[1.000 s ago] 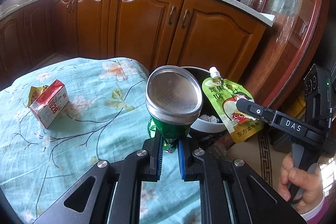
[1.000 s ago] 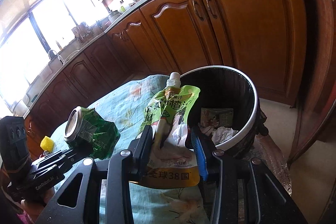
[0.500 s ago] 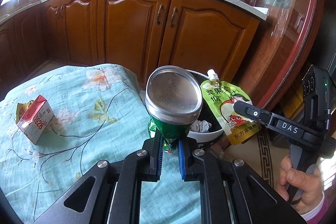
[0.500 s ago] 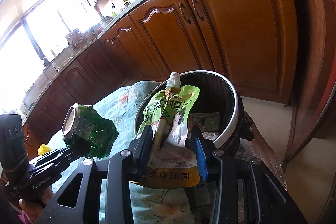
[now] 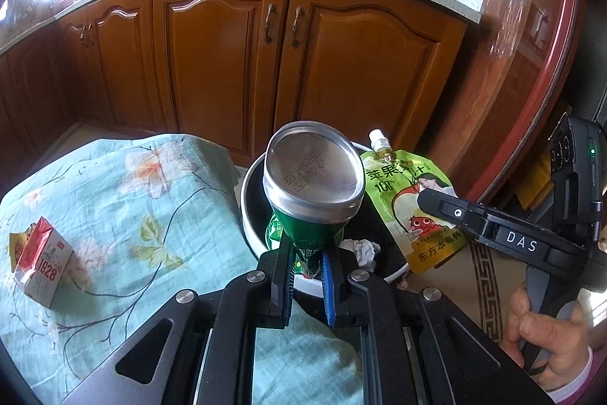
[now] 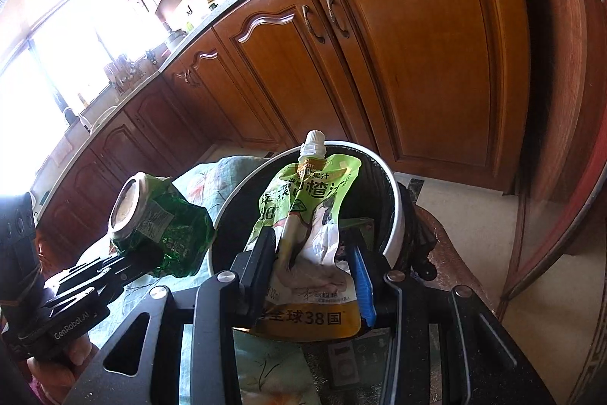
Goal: Collect trash
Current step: 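Carry the green can and juice pouch over the bin and release both, then move both tools back and grasp the yellow snack bag with the left gripper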
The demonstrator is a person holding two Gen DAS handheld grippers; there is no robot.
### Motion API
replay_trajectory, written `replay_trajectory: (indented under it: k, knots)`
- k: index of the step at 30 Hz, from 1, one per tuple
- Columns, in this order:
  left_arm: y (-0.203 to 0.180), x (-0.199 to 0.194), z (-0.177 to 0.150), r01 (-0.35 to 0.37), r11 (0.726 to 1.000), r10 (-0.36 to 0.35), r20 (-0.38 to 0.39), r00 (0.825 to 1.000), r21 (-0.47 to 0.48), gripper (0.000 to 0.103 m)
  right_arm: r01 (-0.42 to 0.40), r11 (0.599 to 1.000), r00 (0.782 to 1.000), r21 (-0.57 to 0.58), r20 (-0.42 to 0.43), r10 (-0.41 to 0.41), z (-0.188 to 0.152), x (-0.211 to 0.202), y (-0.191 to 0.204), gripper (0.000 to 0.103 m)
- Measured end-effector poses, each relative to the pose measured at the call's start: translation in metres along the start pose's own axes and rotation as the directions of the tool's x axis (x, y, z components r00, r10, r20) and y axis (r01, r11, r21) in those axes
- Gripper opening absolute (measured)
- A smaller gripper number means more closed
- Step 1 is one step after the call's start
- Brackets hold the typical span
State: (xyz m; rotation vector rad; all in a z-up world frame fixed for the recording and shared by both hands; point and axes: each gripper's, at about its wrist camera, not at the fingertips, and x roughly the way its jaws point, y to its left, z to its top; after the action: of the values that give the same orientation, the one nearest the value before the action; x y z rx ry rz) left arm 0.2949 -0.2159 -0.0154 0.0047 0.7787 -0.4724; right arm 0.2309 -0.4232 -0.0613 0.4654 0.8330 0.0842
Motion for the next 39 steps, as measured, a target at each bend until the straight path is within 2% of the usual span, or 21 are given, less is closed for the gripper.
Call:
replay_trajectory:
  k: [16, 18, 21, 22, 25, 30, 39]
  knots:
    - [-0.006, 0.043, 0.02, 0.007, 1.0, -0.007, -0.044, 0.999, 0.0, 0.01, 0.061, 0.997, 0.997, -0.039, -0.054, -0.063, 0.008, 0.031, 0.002, 0.04]
    - [-0.005, 0.046, 0.022, 0.014, 1.0, -0.015, -0.052, 0.999, -0.003, 0.01, 0.066, 0.997, 0.996, -0.041, -0.059, -0.068, 0.008, 0.034, 0.003, 0.044]
    - [-0.002, 0.05, 0.025, 0.027, 0.999, -0.028, -0.061, 0.998, -0.023, 0.021, 0.065, 0.997, 0.996, -0.03, -0.063, -0.067, 0.007, 0.035, 0.003, 0.044]
    - [-0.001, 0.05, 0.025, 0.03, 0.999, -0.031, -0.057, 0.998, -0.03, 0.028, 0.065, 0.998, 0.996, -0.024, -0.063, -0.067, 0.007, 0.035, 0.002, 0.044]
    - [0.003, 0.045, 0.025, 0.031, 0.998, -0.033, -0.04, 0.999, -0.048, 0.048, 0.06, 0.998, 0.997, -0.009, -0.051, -0.06, 0.007, 0.03, 0.001, 0.06]
    - [0.017, 0.03, 0.014, 0.03, 0.996, -0.032, -0.019, 0.999, -0.08, 0.05, 0.05, 0.999, 0.998, 0.015, -0.023, -0.05, 0.004, 0.018, 0.002, 0.063]
    - [0.053, -0.009, -0.024, -0.004, 0.984, 0.003, -0.009, 1.0, -0.181, 0.055, -0.02, 0.999, 1.0, 0.033, 0.011, 0.02, -0.018, 0.002, 0.03, 0.088]
